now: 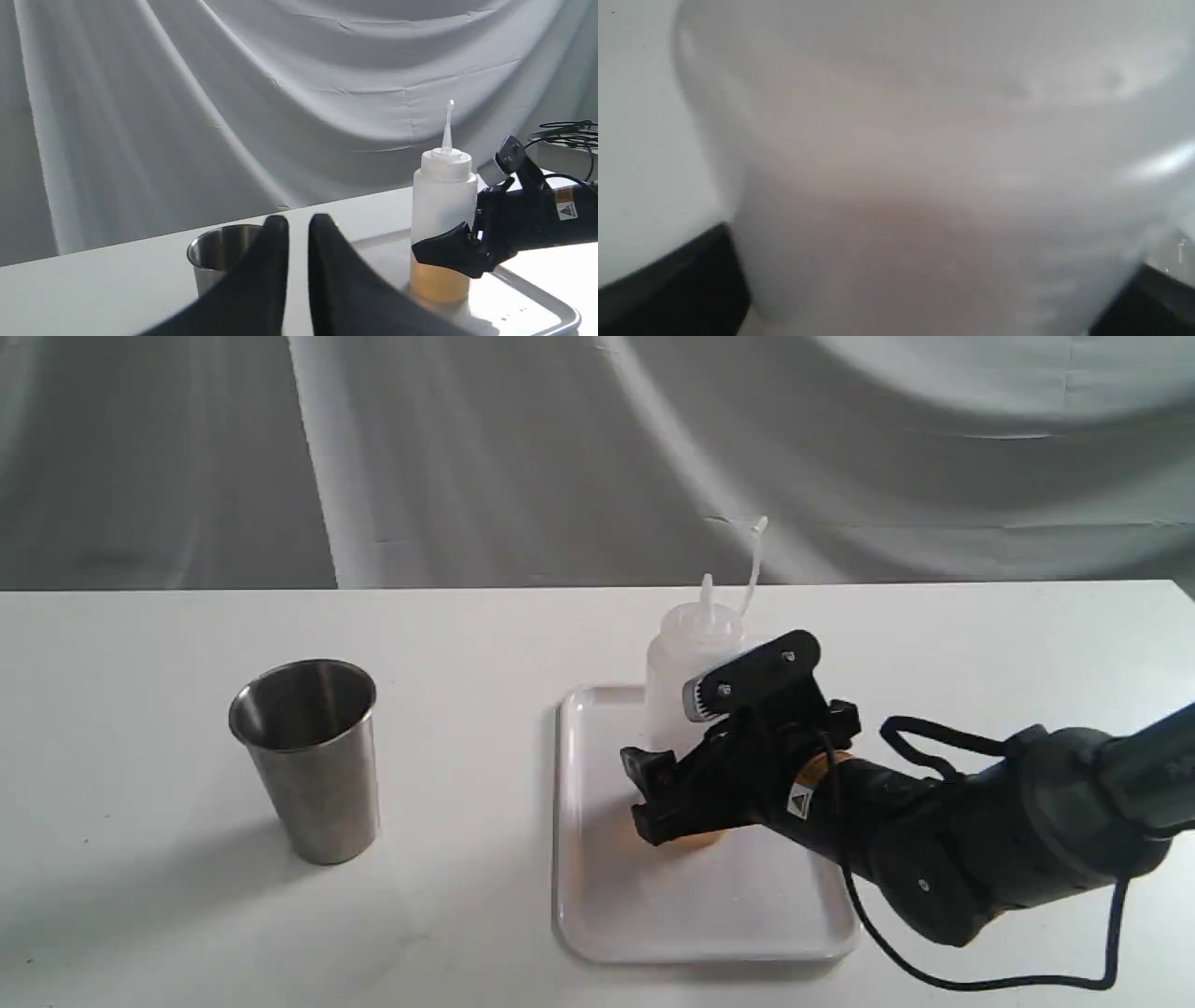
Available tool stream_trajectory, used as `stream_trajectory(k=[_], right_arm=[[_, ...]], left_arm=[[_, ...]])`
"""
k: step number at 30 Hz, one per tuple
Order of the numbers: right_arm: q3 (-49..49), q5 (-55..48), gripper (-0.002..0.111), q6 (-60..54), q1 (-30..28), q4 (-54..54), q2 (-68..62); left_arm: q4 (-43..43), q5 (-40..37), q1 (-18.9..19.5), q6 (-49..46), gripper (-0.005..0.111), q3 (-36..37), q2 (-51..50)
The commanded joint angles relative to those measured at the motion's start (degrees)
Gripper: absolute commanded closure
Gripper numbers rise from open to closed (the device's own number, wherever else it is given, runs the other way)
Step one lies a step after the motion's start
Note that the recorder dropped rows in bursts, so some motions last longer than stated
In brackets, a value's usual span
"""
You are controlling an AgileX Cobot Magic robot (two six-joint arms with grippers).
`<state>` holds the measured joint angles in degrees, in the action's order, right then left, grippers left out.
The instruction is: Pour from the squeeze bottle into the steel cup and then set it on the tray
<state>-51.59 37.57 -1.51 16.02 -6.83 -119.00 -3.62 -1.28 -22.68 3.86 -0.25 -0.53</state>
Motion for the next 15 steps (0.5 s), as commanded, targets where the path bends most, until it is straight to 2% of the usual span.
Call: stream_trajectory(k=[1, 15], right_arm=[[-0.1, 0.8, 0.026, 0.5, -0.1, 1.1, 1.5], [-0.1, 0.3, 0.026, 1.5, -0.1, 2.3, 11.9]], left_arm=[[-0.2, 0.6, 0.1, 0.0, 0.098, 0.3, -0.4], [-0.2, 0.6, 0.1, 0.0, 0.098, 0.3, -0.4]])
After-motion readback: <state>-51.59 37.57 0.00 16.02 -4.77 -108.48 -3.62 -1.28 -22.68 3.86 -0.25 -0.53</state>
